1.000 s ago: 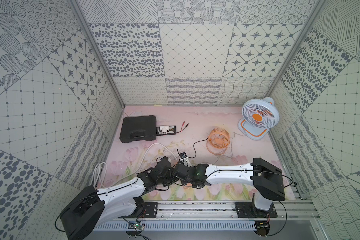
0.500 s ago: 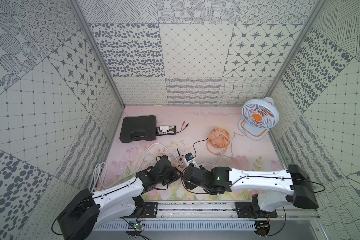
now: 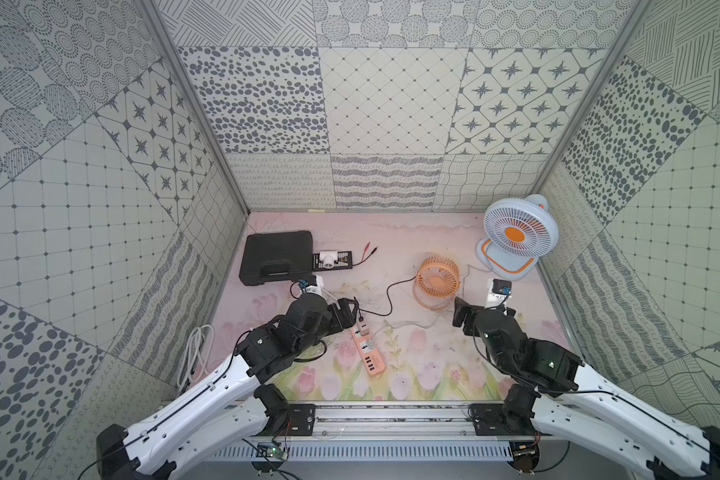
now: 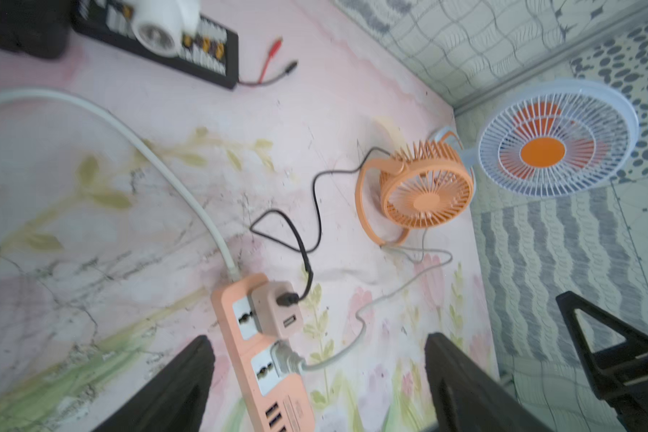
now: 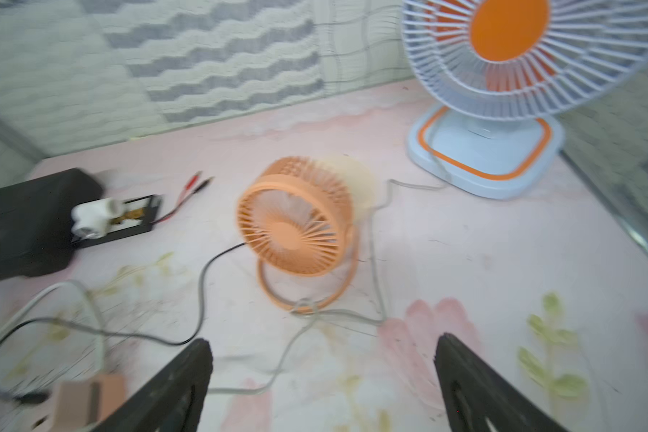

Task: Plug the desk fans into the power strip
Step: Reset both arms

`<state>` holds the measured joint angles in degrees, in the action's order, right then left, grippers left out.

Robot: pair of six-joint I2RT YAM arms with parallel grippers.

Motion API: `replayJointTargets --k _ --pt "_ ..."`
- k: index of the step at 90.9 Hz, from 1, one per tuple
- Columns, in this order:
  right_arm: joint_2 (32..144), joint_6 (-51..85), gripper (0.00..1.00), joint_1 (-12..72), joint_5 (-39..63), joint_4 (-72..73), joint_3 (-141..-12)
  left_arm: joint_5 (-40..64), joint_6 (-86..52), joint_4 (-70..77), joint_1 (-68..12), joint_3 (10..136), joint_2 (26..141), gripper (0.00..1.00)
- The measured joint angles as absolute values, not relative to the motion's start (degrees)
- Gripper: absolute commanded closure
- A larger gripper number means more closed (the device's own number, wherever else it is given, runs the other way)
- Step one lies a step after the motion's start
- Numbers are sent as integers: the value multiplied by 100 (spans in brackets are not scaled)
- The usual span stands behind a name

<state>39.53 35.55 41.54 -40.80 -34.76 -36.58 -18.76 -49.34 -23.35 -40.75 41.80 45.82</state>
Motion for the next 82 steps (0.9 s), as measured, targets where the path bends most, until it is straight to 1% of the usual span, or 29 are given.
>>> replayJointTargets --k 9,13,20,26,35,46,58,72,77,82 --pt "4589 2882 3 2364 -3500 -3050 -3616 -2740 -4189 -1787 -3815 4174 4890 6" --pt "4956 2646 3 1861 -3330 -2777 -3592 -3020 -3835 -1487 -3548 4130 5148 3" --pt "5688 2346 3 1100 -3129 -2132 -3457 -3328 -3358 -1020 -2943 4080 5714 3" --pt "6110 2200 3 735 -3153 -1466 -3135 -3452 -3020 -574 -2316 3999 6302 2" --pt "6549 1844 3 617 -3111 -287 -2495 -3479 -2637 -30 -1581 3765 7046 2" --pt "6871 1361 3 521 -2746 1116 -1925 -3358 -2224 869 -1041 3129 7570 2" --pt "7297 1094 3 163 -2314 2567 -1850 -3100 -1787 1680 -805 2749 8044 2" --pt "8047 932 3 -279 -1133 3015 -2480 -2563 -1295 2777 -644 2495 8595 1" --pt "8274 829 3 -272 -897 3538 -2480 -2370 -1166 3190 -576 2392 8774 1" --pt "8600 620 3 8 -923 4200 -2344 -2224 -1070 3395 -530 2331 8860 1"
